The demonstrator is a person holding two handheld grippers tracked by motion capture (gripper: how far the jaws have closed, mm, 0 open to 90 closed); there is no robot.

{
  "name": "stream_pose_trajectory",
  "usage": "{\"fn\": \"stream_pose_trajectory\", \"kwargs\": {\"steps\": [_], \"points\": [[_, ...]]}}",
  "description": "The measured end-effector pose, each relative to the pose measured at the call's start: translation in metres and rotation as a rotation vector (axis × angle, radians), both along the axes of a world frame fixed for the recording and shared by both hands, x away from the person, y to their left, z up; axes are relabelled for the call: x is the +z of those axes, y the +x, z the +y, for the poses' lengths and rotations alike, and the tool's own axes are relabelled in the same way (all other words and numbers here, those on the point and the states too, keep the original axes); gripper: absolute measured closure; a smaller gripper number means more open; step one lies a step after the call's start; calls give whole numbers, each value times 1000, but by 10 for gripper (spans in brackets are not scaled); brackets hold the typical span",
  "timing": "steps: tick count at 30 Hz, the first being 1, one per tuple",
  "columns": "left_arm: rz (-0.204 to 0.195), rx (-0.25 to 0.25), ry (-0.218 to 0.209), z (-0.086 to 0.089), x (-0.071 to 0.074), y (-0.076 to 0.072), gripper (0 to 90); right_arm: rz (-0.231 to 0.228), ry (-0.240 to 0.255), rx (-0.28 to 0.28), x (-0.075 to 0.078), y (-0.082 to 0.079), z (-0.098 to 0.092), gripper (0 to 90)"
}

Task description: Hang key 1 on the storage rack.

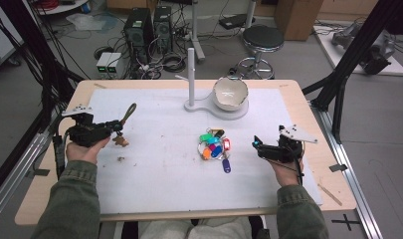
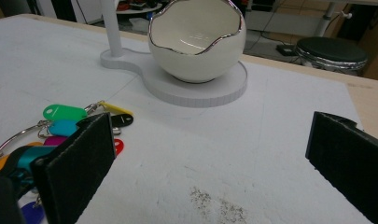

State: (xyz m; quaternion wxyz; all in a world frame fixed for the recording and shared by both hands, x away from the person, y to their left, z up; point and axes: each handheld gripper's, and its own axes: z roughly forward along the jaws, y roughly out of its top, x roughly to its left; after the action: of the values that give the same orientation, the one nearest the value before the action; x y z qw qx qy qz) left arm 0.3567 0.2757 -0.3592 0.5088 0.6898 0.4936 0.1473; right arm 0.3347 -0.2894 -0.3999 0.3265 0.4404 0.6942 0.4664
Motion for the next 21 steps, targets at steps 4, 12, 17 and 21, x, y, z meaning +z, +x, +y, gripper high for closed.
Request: {"fn": "stream_pose_trajectory", "kwargs": {"steps": [4, 12, 17, 21], "points": [[-8, -14, -16, -4, 10, 6, 732, -1, -3, 0, 0, 0, 0, 5], [-26, -38, 33, -18, 33, 23, 732, 0, -8, -5, 0, 0, 1, 5], [-24, -52, 44, -23, 41, 33, 731, 3, -3, -6, 0, -1, 0, 5], [-36, -63, 23, -30, 44, 40, 731, 1, -3, -4, 0, -1, 0, 5]]}}
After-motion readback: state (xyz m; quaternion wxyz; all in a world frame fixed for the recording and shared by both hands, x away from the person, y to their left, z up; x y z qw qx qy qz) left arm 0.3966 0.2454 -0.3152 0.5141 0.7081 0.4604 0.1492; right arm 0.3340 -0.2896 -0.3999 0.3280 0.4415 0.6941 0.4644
